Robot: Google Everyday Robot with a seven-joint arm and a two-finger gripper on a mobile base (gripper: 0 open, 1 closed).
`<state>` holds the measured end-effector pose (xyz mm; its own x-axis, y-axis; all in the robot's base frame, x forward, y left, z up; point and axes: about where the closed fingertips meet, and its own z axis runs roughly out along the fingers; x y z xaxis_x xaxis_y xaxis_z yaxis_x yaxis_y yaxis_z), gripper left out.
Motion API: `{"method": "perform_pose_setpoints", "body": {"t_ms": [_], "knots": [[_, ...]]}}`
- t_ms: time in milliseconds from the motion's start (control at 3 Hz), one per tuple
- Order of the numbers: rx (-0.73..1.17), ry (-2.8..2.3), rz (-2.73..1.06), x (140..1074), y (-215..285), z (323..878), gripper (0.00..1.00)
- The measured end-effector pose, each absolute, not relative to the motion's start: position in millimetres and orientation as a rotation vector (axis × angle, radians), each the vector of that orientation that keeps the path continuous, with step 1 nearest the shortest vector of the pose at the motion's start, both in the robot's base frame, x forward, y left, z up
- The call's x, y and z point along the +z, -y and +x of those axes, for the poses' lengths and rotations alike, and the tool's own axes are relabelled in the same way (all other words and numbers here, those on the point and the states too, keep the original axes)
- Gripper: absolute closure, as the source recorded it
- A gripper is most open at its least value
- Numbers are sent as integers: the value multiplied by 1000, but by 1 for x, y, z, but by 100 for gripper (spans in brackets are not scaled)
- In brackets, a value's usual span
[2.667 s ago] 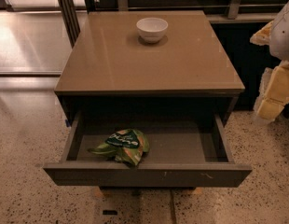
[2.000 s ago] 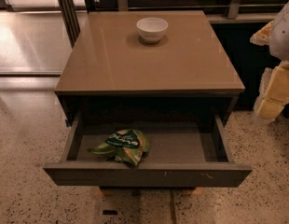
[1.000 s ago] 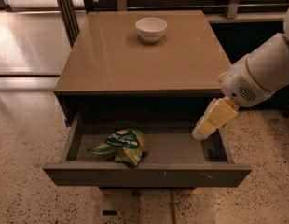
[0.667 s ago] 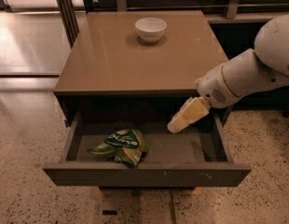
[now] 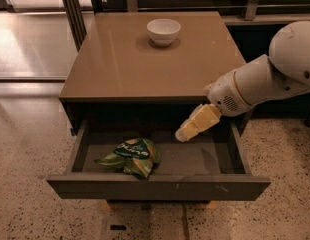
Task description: Pick green rice chip bag from top drawer and place on counter
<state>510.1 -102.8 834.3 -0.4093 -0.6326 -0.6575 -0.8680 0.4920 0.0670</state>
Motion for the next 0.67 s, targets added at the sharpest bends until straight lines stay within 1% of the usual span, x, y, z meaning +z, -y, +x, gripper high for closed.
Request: {"method": "perform_pose_setpoints", "body": {"t_ms": [333,667], "knots": [[647,-2139,-1187,810,92,504,0],[885,-2048,-1207,774,41,503,0]]}}
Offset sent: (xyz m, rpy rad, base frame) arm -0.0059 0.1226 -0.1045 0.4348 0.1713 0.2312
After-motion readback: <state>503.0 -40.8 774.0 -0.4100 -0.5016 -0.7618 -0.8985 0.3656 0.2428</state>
